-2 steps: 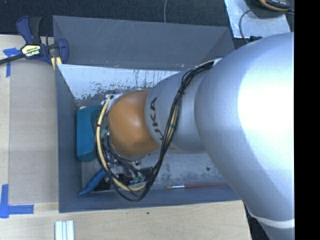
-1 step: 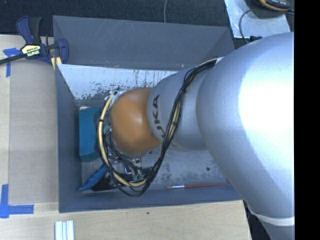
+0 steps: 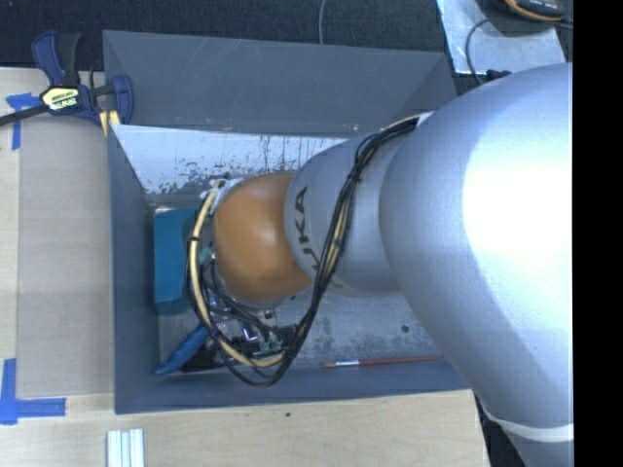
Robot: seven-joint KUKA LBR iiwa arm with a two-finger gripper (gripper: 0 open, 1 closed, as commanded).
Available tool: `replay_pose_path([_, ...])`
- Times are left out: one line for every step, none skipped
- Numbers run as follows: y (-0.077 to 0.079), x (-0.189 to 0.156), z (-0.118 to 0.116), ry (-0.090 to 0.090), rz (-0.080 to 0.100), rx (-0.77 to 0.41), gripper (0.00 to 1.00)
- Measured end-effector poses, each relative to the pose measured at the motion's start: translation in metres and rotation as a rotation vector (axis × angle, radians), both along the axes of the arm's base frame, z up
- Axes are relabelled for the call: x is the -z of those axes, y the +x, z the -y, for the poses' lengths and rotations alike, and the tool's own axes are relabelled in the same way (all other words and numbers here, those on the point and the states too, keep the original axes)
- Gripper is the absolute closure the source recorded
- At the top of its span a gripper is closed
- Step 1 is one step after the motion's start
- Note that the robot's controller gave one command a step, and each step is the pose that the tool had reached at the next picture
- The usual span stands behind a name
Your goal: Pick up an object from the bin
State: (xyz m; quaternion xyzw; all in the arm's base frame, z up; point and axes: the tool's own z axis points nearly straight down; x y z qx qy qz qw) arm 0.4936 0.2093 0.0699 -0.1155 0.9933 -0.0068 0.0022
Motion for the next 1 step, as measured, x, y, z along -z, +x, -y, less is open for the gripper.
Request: replay_pose_path([0.006,0.0004,-0.0085,-0.001,0.002,0.11,1.0])
